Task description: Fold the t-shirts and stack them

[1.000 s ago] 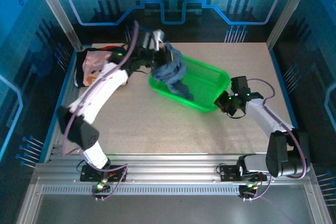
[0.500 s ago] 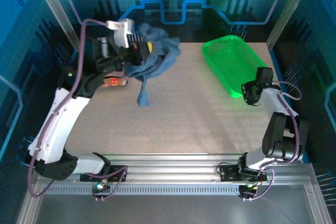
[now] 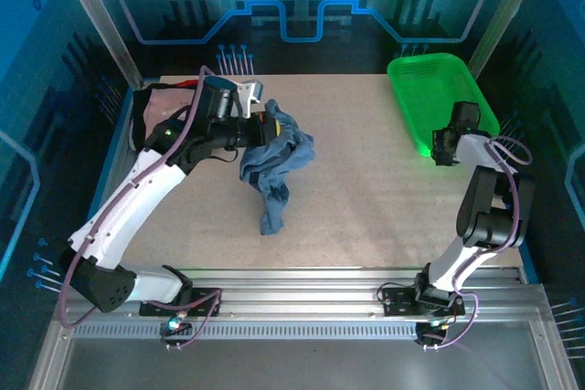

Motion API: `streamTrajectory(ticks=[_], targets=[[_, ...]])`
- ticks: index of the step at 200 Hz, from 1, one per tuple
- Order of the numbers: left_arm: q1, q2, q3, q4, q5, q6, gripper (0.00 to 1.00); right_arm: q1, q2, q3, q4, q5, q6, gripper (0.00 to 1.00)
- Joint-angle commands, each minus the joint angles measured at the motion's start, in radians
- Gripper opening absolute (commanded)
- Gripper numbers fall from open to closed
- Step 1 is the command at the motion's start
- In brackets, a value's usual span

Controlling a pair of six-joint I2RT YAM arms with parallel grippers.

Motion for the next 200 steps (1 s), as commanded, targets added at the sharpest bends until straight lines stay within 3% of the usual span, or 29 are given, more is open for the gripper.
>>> streamTrajectory(ticks=[1, 47, 57, 72, 76, 86, 111, 166, 200], targets=[[-0.01, 0.026, -0.027, 0.093, 0.056, -0.032, 0.0, -0.029, 0.058, 0.022, -0.089, 0.015, 0.043, 0.0], [-0.021, 0.154, -0.022, 0.18, 0.143, -0.036, 0.0, -0.049, 0.073, 0.032, -0.097, -0.002, 0.025, 0.0], [-0.026, 0.193, -0.007, 0.191, 0.17, -0.032, 0.0, -0.051, 0.068, 0.031, -0.088, -0.018, 0.008, 0.15], [-0.027, 0.257, 0.027, 0.192, 0.232, -0.03, 0.0, -0.054, 0.059, 0.032, -0.055, -0.072, -0.048, 0.51], [-0.028, 0.271, 0.037, 0.193, 0.246, -0.03, 0.08, -0.054, 0.057, 0.034, -0.049, -0.089, -0.068, 0.59], [-0.027, 0.291, 0.05, 0.212, 0.267, -0.031, 0.39, -0.053, 0.042, 0.042, -0.052, -0.132, -0.129, 0.73], [0.003, 0.289, 0.055, 0.287, 0.293, -0.056, 0.97, -0.02, -0.024, 0.042, -0.108, -0.211, -0.302, 0.93], [0.143, 0.137, -0.067, 0.175, 0.269, -0.062, 0.99, 0.091, -0.274, -0.105, -0.206, -0.274, -0.523, 0.98], [0.206, -0.008, -0.318, 0.074, 0.209, -0.046, 0.99, 0.262, -0.416, -0.158, -0.3, -0.266, -0.654, 0.98]])
